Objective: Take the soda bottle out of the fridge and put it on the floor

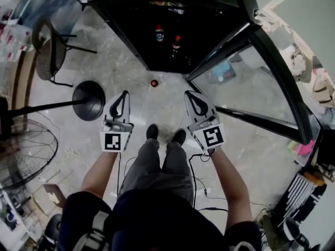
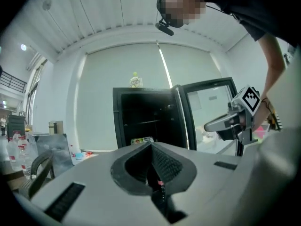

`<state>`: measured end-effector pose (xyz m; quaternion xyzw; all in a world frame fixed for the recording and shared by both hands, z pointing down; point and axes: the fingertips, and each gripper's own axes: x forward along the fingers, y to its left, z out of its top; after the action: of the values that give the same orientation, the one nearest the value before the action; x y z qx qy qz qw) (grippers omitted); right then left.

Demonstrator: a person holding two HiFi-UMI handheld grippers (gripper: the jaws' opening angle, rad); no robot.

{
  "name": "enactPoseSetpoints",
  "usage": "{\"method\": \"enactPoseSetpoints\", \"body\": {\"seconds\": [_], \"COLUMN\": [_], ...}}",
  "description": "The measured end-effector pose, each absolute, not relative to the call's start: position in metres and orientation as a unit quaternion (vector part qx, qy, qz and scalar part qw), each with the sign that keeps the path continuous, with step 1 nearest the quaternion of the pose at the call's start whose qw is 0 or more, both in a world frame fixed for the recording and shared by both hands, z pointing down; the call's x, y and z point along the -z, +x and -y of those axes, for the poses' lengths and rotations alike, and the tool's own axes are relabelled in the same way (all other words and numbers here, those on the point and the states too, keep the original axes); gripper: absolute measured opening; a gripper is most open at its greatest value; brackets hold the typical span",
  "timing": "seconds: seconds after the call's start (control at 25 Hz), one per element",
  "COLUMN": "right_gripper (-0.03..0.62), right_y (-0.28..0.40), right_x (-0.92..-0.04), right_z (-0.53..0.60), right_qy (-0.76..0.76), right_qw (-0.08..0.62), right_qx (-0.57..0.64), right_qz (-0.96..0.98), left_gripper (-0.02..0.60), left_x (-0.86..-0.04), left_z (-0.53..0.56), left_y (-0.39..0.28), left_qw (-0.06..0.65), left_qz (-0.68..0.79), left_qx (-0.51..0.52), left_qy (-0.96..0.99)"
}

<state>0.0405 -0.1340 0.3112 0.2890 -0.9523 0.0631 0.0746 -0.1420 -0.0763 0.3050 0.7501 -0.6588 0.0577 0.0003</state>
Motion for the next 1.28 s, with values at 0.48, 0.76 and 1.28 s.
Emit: {"method": "enactPoseSetpoints", "body": {"seconds": [0.48,0.76,1.28], "right_gripper": [0.018,0.018,0.018], "right_y": [0.079,0.086,0.105], "right_x": [-0.102,-0.038,0.005], "right_z": [0.111,0.107,0.086], "right_qy": [0.349,0.385,0.448], "right_qw": [0.056,0.028,0.035], "right_qx": [-0.034,0.005,0.014], "right_qz": [0.935,0.923,0.893], "left_gripper": [0.023,0.023,0.023], "left_x": [-0.112,-0.051,0.006], "left_z": [0.049,0.051,0.030], "left_y": [-0.132,-0.134,-0.134], "left_qw": [-0.011,-0.024,-0.039], "left_qz": [0.662,0.664,0.682], "left_qx": [-0.033,-0.013,-0.001], "left_qy": [0.748,0.747,0.731]}}
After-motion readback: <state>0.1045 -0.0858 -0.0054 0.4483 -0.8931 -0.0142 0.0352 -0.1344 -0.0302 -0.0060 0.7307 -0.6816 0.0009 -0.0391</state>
